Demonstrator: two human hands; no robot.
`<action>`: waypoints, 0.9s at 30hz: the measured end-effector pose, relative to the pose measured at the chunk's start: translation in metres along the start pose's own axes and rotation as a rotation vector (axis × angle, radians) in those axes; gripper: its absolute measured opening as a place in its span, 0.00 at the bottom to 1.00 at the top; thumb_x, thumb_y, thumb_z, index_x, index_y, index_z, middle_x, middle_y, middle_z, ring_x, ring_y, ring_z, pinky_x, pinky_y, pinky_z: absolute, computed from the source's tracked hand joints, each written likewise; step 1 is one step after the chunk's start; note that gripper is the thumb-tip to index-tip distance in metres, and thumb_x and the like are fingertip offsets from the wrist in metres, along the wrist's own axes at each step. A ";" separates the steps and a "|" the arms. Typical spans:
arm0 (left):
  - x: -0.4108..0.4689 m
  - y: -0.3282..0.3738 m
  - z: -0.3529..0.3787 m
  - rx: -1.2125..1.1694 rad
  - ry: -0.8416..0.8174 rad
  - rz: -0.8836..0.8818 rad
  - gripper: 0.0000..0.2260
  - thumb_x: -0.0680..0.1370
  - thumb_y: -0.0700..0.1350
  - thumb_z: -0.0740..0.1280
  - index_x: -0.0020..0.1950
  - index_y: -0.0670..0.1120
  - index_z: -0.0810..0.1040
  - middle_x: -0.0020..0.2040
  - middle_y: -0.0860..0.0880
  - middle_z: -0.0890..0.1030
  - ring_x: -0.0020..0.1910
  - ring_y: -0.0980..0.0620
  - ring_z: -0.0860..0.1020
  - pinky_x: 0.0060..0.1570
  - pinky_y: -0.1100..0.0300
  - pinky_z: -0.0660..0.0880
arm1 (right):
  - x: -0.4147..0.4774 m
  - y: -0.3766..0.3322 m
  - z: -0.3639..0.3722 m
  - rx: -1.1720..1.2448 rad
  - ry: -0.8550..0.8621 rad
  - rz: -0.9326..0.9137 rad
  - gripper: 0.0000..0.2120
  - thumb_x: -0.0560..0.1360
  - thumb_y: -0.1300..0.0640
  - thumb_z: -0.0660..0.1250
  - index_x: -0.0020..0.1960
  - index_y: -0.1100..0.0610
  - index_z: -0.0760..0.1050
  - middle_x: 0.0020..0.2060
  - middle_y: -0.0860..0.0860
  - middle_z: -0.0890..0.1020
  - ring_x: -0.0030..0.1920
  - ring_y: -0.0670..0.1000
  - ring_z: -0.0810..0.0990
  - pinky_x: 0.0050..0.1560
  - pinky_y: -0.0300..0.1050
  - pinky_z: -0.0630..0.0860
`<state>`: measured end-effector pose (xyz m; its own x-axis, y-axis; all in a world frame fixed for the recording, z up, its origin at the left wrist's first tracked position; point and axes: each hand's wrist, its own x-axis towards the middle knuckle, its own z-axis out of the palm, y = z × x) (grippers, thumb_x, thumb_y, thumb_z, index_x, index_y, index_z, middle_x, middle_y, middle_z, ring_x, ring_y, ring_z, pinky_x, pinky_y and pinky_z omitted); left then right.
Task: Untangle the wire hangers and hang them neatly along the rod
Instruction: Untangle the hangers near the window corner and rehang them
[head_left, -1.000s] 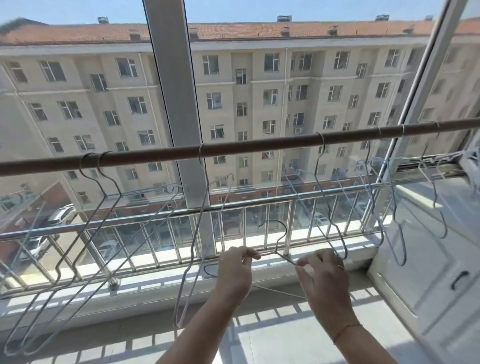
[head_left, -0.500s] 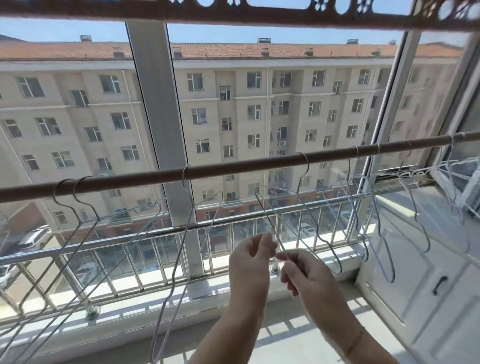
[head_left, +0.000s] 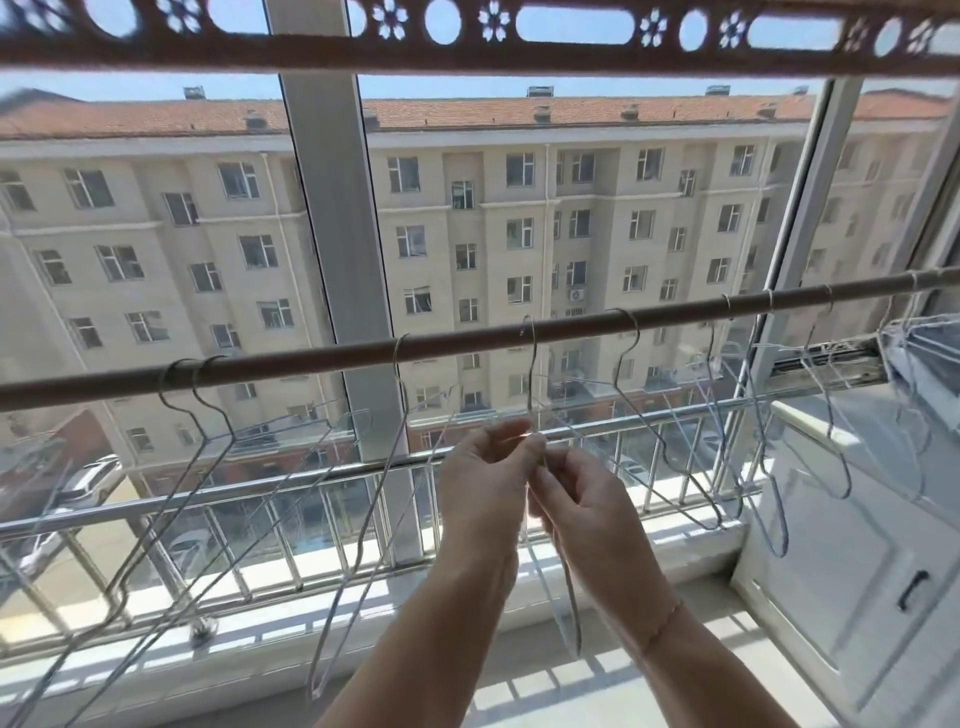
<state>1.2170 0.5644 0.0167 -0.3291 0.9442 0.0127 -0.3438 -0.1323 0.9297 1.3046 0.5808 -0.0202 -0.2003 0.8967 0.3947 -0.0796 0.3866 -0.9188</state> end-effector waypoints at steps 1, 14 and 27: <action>0.003 0.003 -0.001 -0.007 0.003 0.005 0.06 0.73 0.35 0.70 0.49 0.42 0.81 0.42 0.46 0.82 0.38 0.53 0.81 0.35 0.65 0.77 | 0.004 -0.002 0.002 -0.008 -0.010 -0.011 0.07 0.76 0.54 0.63 0.46 0.56 0.77 0.34 0.54 0.80 0.35 0.50 0.78 0.38 0.48 0.76; 0.043 0.011 -0.019 0.047 0.115 -0.034 0.06 0.74 0.33 0.67 0.50 0.38 0.78 0.39 0.41 0.79 0.30 0.51 0.77 0.21 0.64 0.70 | 0.043 0.007 0.031 -0.032 -0.067 0.123 0.07 0.77 0.58 0.62 0.48 0.61 0.76 0.30 0.48 0.76 0.27 0.39 0.72 0.29 0.31 0.68; 0.041 -0.006 -0.026 0.114 0.152 -0.061 0.06 0.75 0.35 0.67 0.51 0.39 0.79 0.41 0.43 0.80 0.34 0.51 0.77 0.30 0.61 0.75 | 0.033 0.020 0.033 -0.129 -0.016 0.224 0.12 0.78 0.53 0.60 0.43 0.60 0.75 0.28 0.49 0.77 0.24 0.43 0.71 0.28 0.38 0.67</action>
<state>1.1824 0.5958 0.0018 -0.4429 0.8918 -0.0925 -0.2682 -0.0333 0.9628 1.2641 0.6115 -0.0260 -0.2145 0.9600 0.1802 0.0934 0.2038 -0.9745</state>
